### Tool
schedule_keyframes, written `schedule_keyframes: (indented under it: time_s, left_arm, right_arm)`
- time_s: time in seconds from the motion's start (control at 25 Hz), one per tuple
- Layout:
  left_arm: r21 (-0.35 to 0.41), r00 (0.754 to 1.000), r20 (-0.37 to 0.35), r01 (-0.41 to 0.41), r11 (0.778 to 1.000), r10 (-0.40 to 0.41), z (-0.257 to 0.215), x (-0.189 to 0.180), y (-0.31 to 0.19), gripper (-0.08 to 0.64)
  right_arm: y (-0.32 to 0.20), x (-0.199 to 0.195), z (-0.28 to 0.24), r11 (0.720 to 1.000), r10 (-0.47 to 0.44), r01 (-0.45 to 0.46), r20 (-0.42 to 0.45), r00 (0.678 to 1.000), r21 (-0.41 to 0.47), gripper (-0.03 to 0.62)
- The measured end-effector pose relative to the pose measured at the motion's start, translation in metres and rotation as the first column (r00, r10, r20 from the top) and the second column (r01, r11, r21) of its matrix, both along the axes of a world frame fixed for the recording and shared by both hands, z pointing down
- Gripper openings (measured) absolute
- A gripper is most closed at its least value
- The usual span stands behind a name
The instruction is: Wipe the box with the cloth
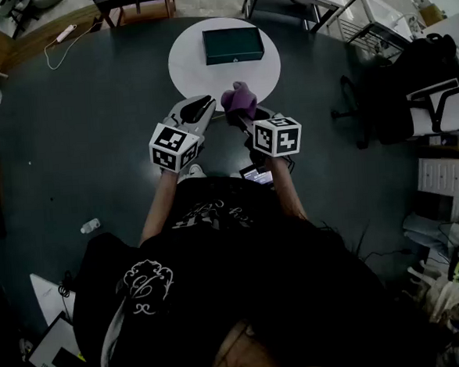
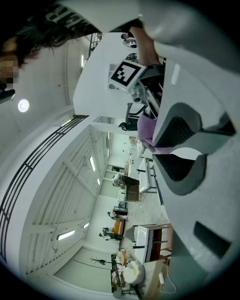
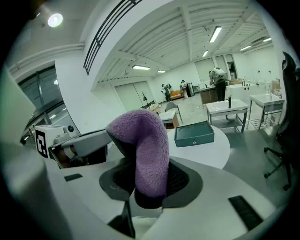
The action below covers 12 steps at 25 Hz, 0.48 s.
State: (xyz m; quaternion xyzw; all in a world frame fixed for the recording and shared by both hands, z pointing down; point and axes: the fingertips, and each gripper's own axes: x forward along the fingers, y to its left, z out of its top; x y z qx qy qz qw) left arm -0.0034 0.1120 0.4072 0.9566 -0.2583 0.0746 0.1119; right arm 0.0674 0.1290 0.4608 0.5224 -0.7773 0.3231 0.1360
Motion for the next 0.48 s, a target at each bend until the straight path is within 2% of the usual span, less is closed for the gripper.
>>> schedule_keyframes:
  time_s: [0.48]
  left_arm:
    - [-0.004,1.000,0.008,-0.013,1.000,0.013,0.0037,-0.0050,-0.0025,0.038]
  right_arm:
    - [-0.0046,-0.0005,-0.0007,0.999,0.034,-0.034,-0.004,0.999,0.016,0.114]
